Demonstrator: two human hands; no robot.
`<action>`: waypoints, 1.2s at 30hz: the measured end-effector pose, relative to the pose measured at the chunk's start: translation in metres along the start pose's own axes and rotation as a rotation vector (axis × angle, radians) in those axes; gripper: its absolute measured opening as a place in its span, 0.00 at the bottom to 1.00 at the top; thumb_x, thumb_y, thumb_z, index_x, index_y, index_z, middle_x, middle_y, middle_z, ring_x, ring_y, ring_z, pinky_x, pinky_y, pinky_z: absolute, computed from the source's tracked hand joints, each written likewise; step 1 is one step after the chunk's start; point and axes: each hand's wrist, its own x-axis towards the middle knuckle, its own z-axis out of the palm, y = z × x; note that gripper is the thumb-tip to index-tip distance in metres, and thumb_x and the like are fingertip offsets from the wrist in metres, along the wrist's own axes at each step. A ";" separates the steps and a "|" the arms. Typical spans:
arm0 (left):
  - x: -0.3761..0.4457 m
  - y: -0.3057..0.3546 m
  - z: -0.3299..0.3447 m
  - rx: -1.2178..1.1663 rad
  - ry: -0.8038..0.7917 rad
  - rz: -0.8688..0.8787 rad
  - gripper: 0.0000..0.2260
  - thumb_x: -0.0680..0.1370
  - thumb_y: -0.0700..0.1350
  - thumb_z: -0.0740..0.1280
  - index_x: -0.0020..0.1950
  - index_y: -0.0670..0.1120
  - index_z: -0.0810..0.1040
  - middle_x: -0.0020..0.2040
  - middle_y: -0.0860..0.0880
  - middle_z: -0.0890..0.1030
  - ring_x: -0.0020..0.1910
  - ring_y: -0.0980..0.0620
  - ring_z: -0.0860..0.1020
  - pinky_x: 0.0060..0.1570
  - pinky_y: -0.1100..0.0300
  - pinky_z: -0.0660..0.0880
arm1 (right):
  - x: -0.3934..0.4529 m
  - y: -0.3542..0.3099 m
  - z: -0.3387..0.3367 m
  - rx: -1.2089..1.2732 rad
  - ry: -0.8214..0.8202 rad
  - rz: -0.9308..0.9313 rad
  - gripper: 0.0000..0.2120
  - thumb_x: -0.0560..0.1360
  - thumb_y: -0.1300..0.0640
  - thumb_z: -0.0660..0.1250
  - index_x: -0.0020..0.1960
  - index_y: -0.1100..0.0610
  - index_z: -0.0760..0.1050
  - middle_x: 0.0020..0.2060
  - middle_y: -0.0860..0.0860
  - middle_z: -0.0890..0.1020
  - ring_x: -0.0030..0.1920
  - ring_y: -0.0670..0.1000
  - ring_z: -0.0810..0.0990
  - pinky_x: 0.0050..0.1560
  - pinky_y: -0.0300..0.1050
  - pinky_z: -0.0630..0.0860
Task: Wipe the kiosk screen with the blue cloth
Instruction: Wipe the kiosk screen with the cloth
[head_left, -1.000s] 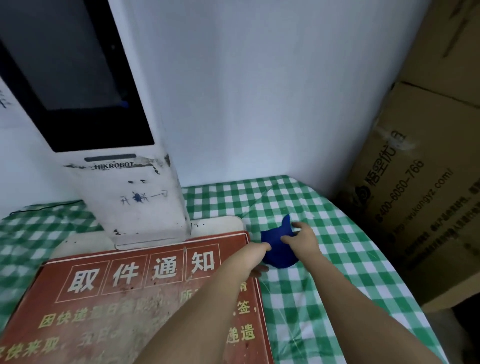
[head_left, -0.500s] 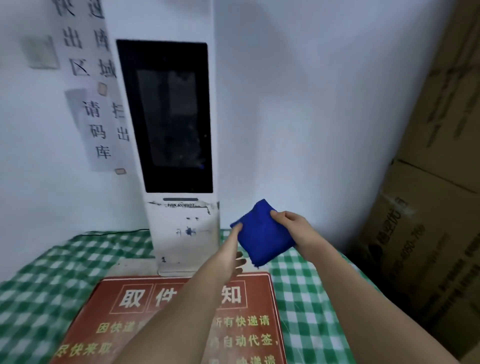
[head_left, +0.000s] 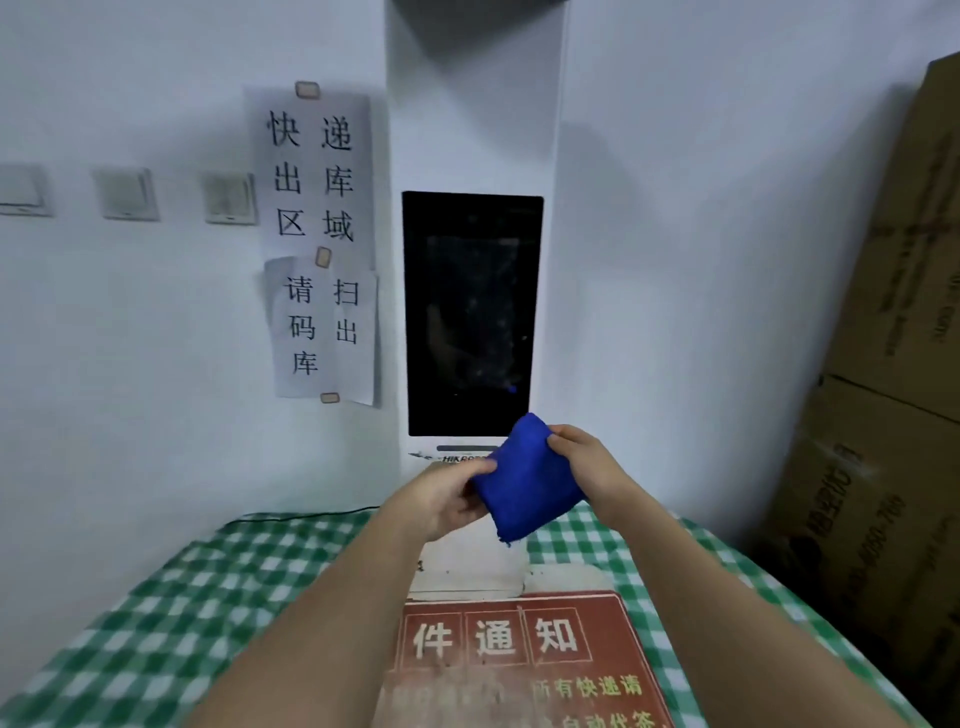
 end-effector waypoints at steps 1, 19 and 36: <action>-0.003 0.004 -0.010 0.050 0.025 0.016 0.07 0.77 0.36 0.66 0.55 0.40 0.76 0.45 0.45 0.80 0.43 0.50 0.79 0.46 0.58 0.78 | -0.002 -0.004 0.011 0.003 0.001 -0.005 0.08 0.81 0.55 0.59 0.53 0.53 0.76 0.55 0.52 0.80 0.55 0.53 0.77 0.56 0.47 0.72; -0.038 0.063 -0.060 0.057 0.132 0.264 0.06 0.78 0.32 0.61 0.43 0.40 0.74 0.41 0.41 0.79 0.39 0.43 0.79 0.38 0.53 0.79 | -0.027 -0.055 0.128 -0.623 0.518 -0.354 0.04 0.80 0.59 0.57 0.49 0.53 0.62 0.37 0.50 0.76 0.34 0.52 0.75 0.31 0.48 0.71; -0.035 0.122 -0.007 0.107 0.229 0.420 0.07 0.80 0.40 0.60 0.55 0.41 0.74 0.52 0.40 0.80 0.50 0.43 0.80 0.45 0.55 0.78 | 0.025 -0.085 0.097 -0.723 0.376 -0.731 0.15 0.78 0.56 0.61 0.65 0.52 0.71 0.59 0.47 0.76 0.49 0.50 0.79 0.43 0.43 0.75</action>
